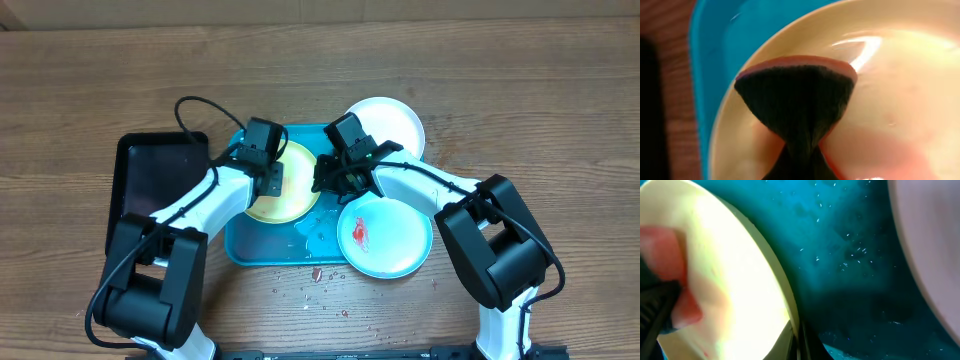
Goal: Clean dirty plates on tray and stack at the side
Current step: 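Scrub the yellow plate with the sponge while right gripper holds it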
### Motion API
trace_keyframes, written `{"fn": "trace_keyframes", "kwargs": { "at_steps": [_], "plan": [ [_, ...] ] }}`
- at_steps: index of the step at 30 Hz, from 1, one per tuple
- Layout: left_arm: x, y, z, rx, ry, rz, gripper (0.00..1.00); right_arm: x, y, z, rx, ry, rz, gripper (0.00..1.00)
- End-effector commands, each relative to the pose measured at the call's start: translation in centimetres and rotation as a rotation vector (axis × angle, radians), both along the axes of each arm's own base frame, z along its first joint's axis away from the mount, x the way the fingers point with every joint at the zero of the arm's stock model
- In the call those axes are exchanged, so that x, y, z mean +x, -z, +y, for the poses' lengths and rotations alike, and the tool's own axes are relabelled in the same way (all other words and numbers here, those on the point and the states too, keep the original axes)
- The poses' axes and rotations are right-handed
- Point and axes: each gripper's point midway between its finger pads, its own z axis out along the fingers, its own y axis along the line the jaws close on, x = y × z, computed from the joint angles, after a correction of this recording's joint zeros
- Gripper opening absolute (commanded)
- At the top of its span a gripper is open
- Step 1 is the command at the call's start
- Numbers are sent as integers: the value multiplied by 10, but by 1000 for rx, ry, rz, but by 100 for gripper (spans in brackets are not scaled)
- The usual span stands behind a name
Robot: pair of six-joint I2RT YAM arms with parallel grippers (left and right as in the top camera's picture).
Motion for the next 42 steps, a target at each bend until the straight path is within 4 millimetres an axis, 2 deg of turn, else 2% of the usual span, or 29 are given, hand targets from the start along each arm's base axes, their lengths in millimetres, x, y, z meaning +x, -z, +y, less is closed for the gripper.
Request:
{"fn": "trace_keyframes", "kwargs": {
  "at_steps": [1, 4, 8, 11, 13, 16, 18, 20, 23, 25, 29, 32, 35, 38, 41, 42],
  "plan": [
    [-20, 12, 19, 53, -45, 91, 4, -5, 18, -11, -58, 20, 29, 4],
    [-46, 22, -7, -69, 101, 231, 4, -5, 18, -11, -58, 21, 29, 4],
    [-82, 17, -67, -386, 376, 364, 4, -4, 18, -11, -57, 21, 28, 4],
    [-85, 9, -85, -494, 421, 364, 4, -4, 18, -11, -57, 20, 28, 4],
    [-76, 9, -84, -482, 401, 330, 4, -5, 18, -11, -57, 20, 29, 4],
    [-52, 13, -70, -391, 302, 248, 4, -5, 18, -12, -60, 21, 33, 4],
    [-34, 15, -52, -295, 204, 183, 4, -6, 19, -12, -61, 21, 34, 4],
    [-20, 15, -24, -169, 67, 117, 4, -6, 19, -12, -61, 21, 34, 4],
    [-14, 11, 13, -13, -120, 57, 4, -6, 19, -12, -61, 21, 34, 4],
    [-18, 10, 26, 44, -182, 55, 4, -6, 19, -12, -61, 21, 35, 4],
    [-43, 18, 20, 8, -165, 174, 4, -6, 19, -12, -61, 21, 34, 4],
    [-68, 21, 0, -102, -141, 311, 4, -6, 19, -12, -61, 21, 35, 4],
    [-77, 15, -21, -213, -103, 385, 4, -7, 18, -11, -57, 18, 38, 4],
    [-70, 5, -37, -281, -45, 381, 4, -9, 19, -11, -51, 26, 55, 4],
    [-46, -1, -40, -280, 5, 290, 4, -10, 19, -12, -54, 30, 62, 4],
    [-32, -2, -36, -247, 3, 228, 4, -10, 19, -12, -55, 30, 63, 4]
  ]
}}
